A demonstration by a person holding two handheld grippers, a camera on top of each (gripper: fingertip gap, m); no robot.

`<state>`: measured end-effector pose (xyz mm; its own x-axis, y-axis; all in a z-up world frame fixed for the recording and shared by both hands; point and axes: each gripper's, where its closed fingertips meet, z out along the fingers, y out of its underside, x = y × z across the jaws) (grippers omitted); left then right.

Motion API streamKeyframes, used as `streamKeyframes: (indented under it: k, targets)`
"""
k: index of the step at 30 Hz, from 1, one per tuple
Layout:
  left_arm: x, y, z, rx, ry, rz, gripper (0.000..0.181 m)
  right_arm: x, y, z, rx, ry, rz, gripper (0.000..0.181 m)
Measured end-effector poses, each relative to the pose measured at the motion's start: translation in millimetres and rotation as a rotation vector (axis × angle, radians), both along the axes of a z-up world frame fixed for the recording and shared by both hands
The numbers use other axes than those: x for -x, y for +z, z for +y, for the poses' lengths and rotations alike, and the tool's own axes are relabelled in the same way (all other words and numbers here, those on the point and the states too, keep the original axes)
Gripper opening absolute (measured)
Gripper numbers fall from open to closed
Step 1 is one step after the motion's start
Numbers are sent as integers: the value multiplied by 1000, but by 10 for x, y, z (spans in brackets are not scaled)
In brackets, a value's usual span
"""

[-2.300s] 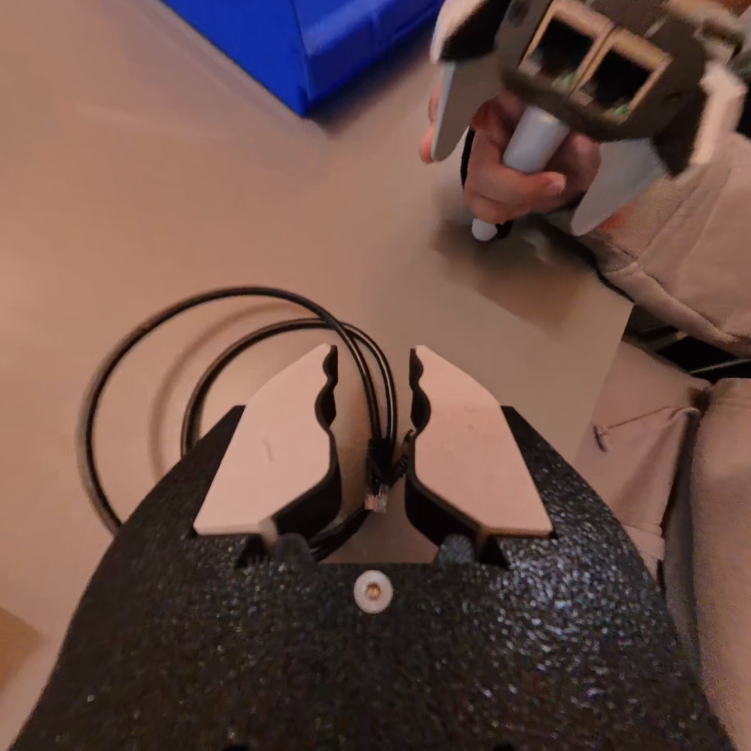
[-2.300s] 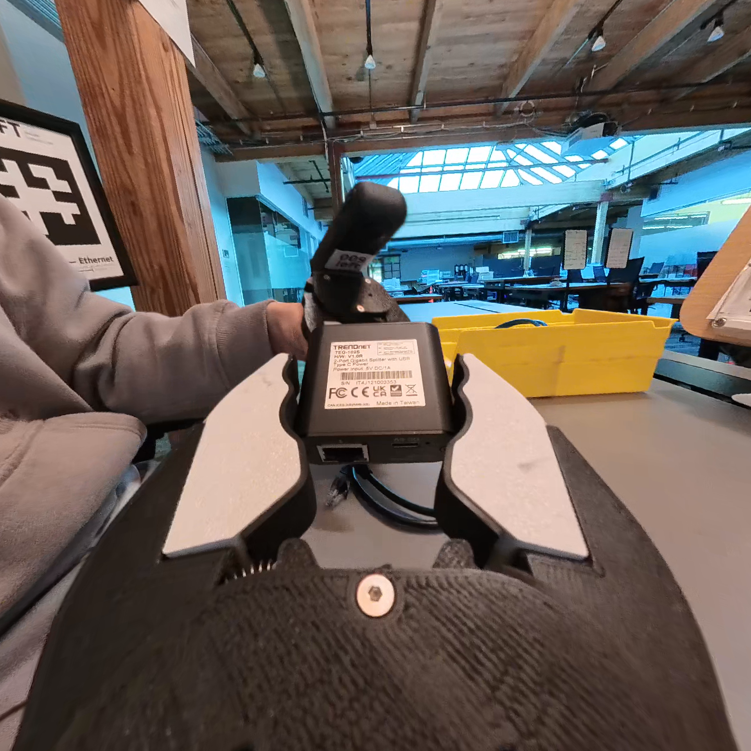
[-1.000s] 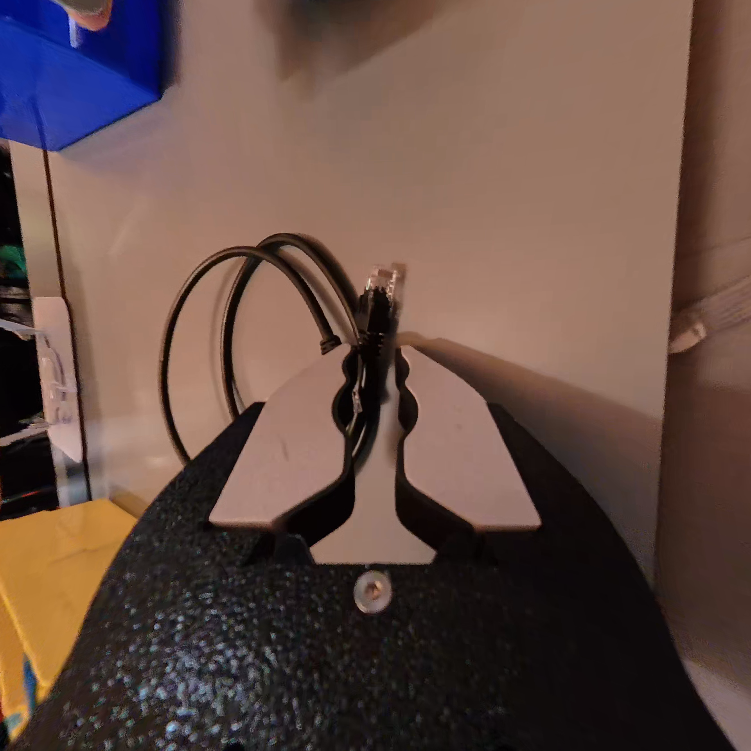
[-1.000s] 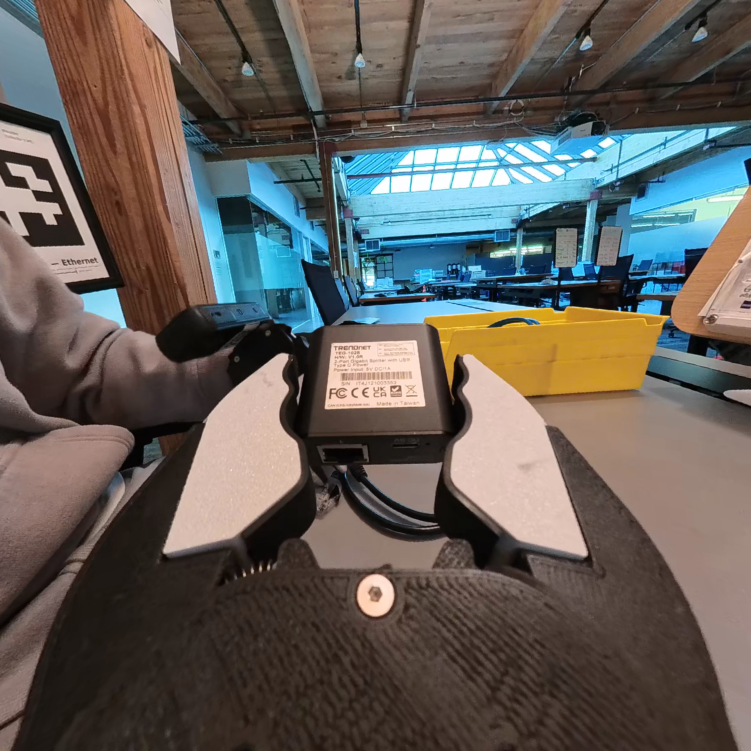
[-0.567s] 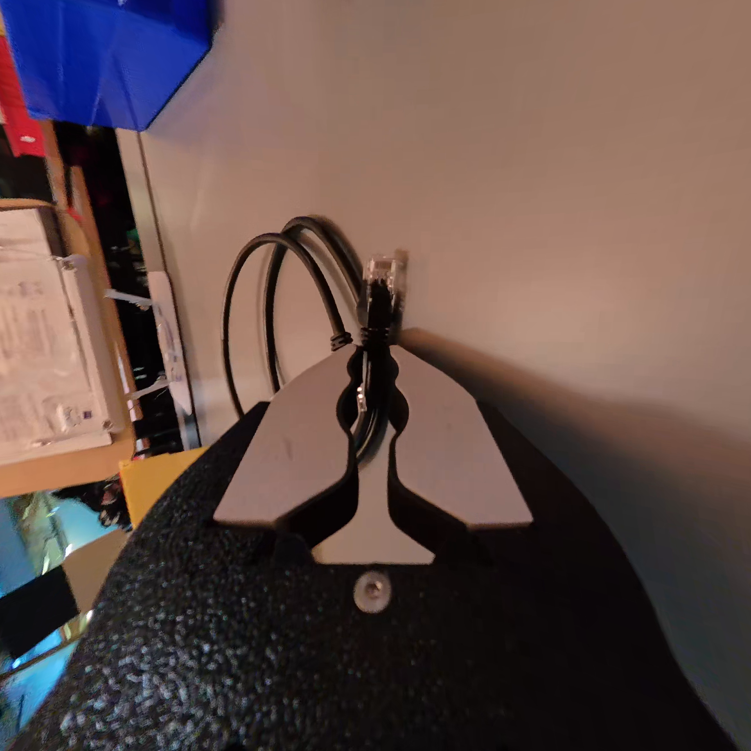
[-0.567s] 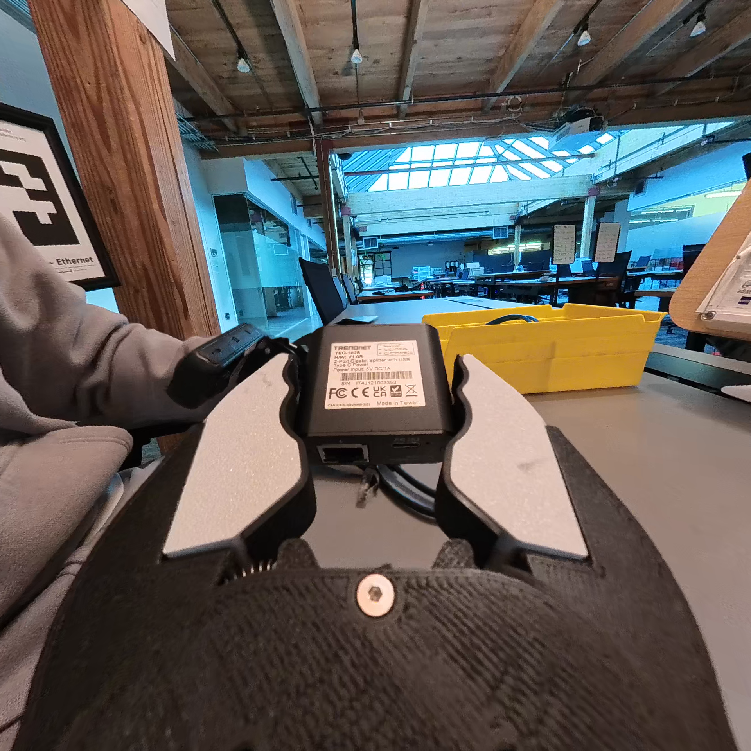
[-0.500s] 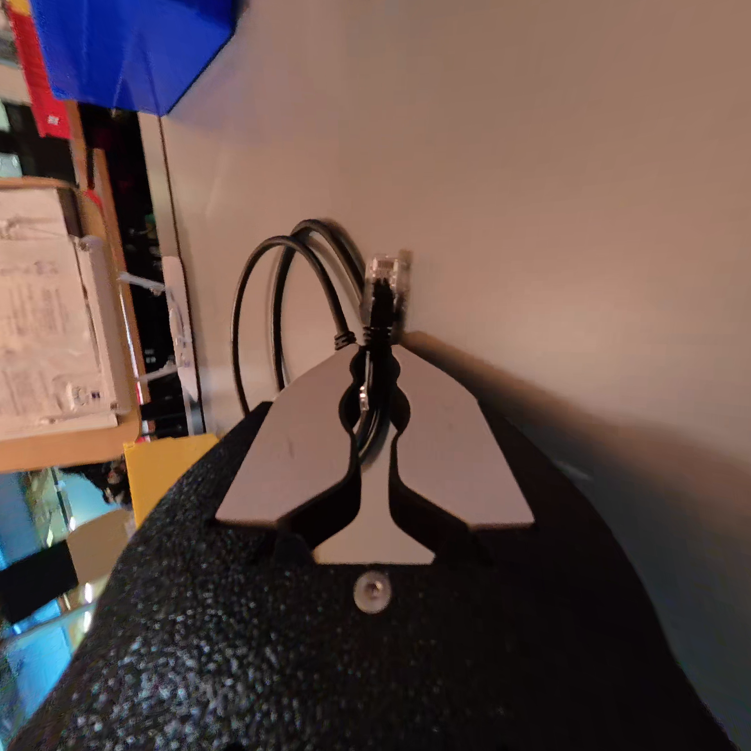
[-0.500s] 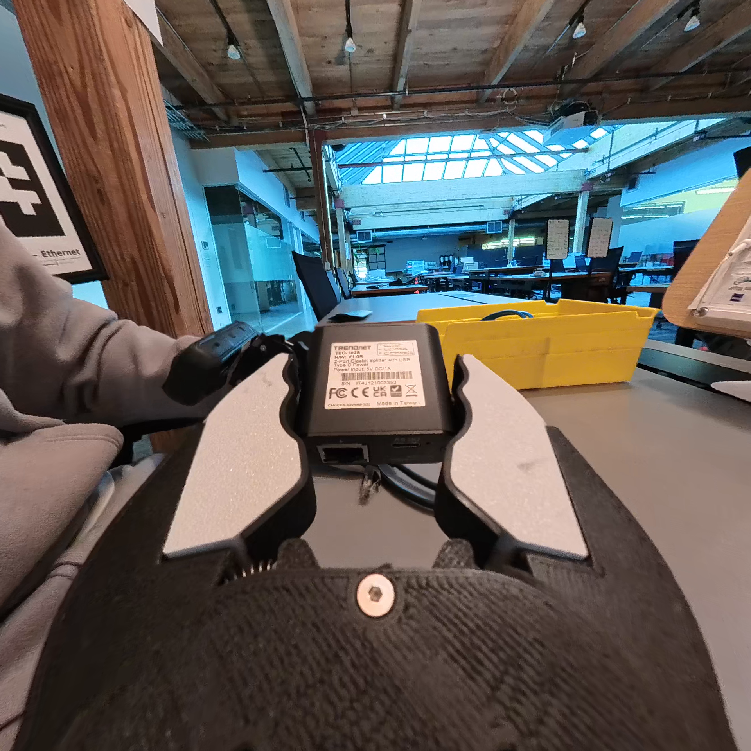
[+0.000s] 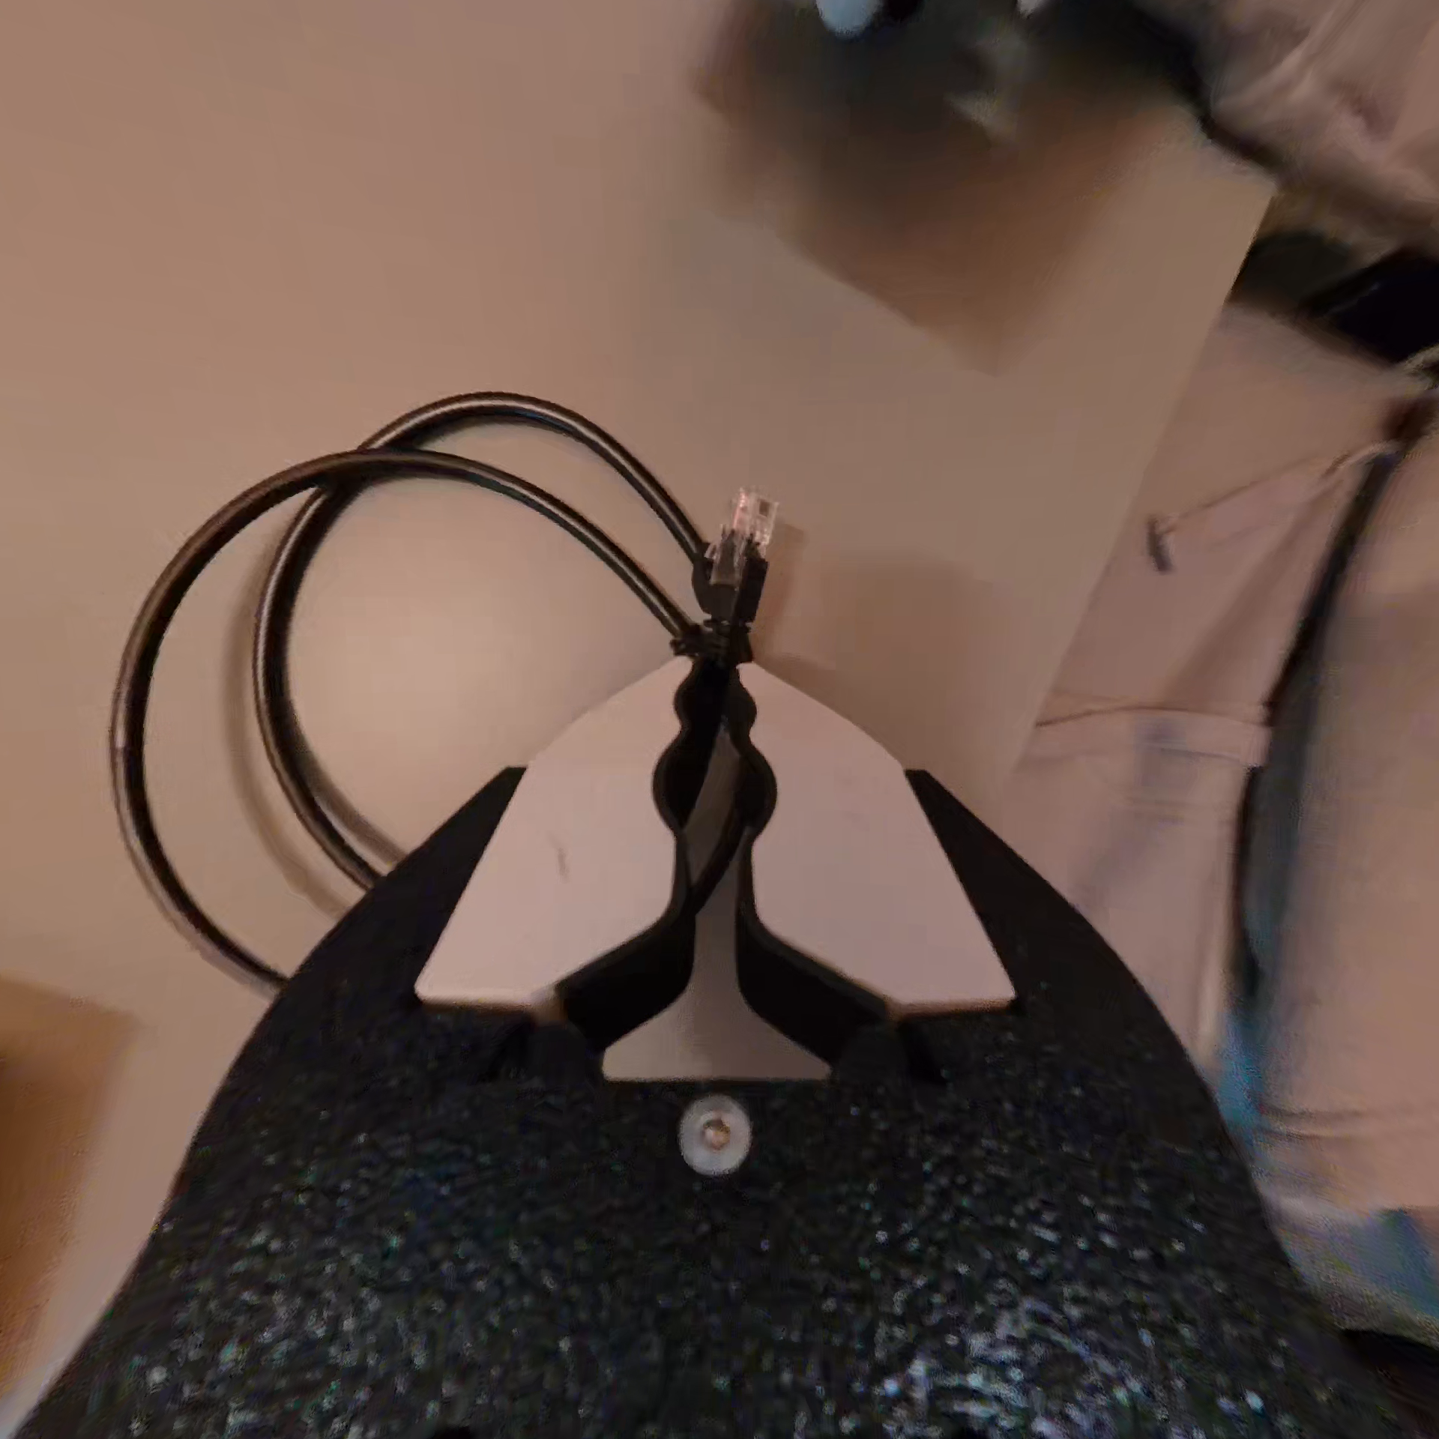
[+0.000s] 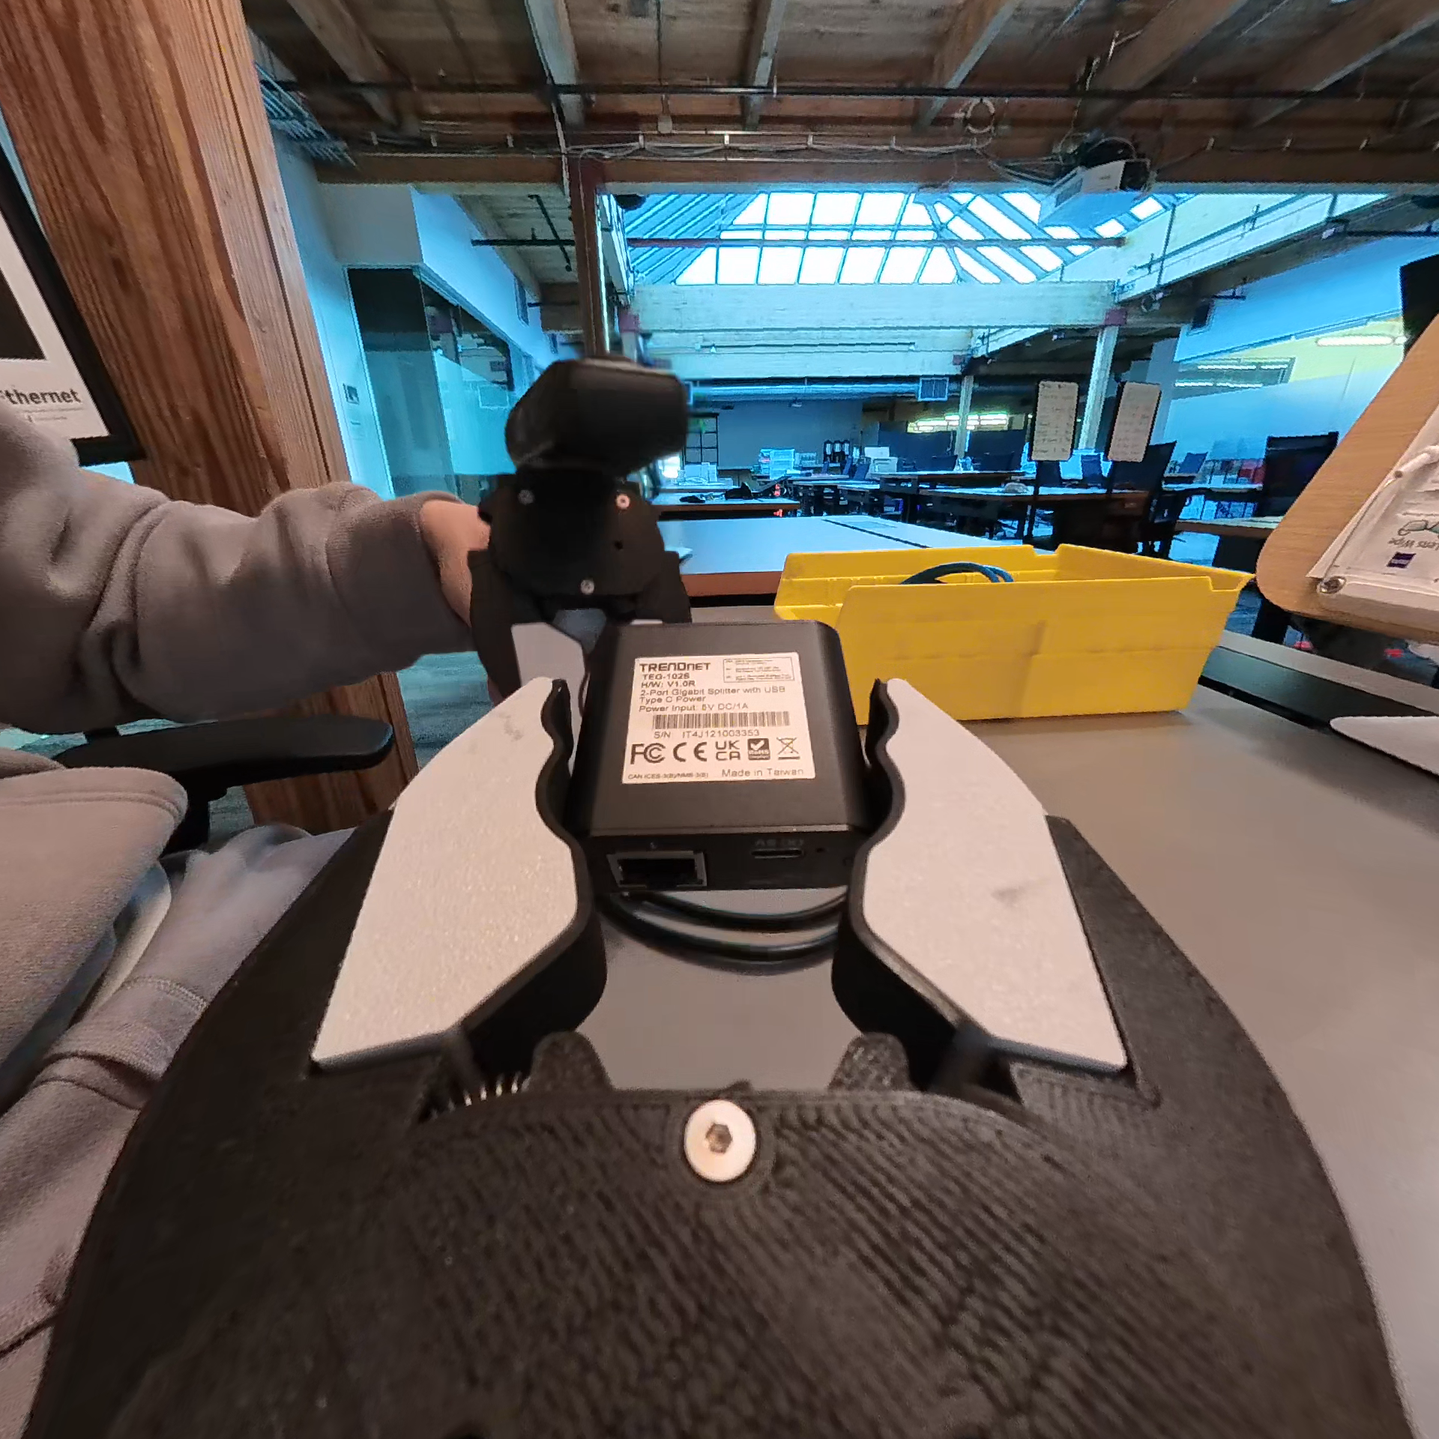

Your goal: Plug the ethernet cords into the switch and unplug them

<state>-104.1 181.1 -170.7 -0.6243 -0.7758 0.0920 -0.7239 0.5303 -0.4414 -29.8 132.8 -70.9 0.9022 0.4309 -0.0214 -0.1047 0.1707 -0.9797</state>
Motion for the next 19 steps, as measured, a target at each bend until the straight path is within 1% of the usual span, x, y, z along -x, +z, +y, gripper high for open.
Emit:
streamKeyframes:
  k: [2,3,6,8,10,13,15,17,19]
  targets:
    - [-83,-103,22,-96,-33,-82,5,12,-4,1,1,-1,-10,73]
    - [-126,-129,22,-114,-33,-124,5,15,-6,1,1,0,-12,73]
    - [-227,-78,-19,-87,-17,-252,5,13,-2,-1,0,2,-7,73]
    - [-252,-83,-25,-122,-67,-342,6,6,2,-4,-1,7,2,73]
    - [-257,-120,-5,-192,-117,-405,8,2,7,-8,-3,11,8,73]
    - [-315,-106,-11,-276,-170,-539,13,4,7,-11,-5,10,6,73]
    - [-345,-98,-12,-371,-221,-619,15,9,3,-8,-2,10,2,73]
    - [-369,-107,8,-483,-263,-664,18,14,2,-7,-2,12,0,73]
    - [-378,-142,-13,-535,-285,-675,23,9,4,-8,-3,10,3,73]
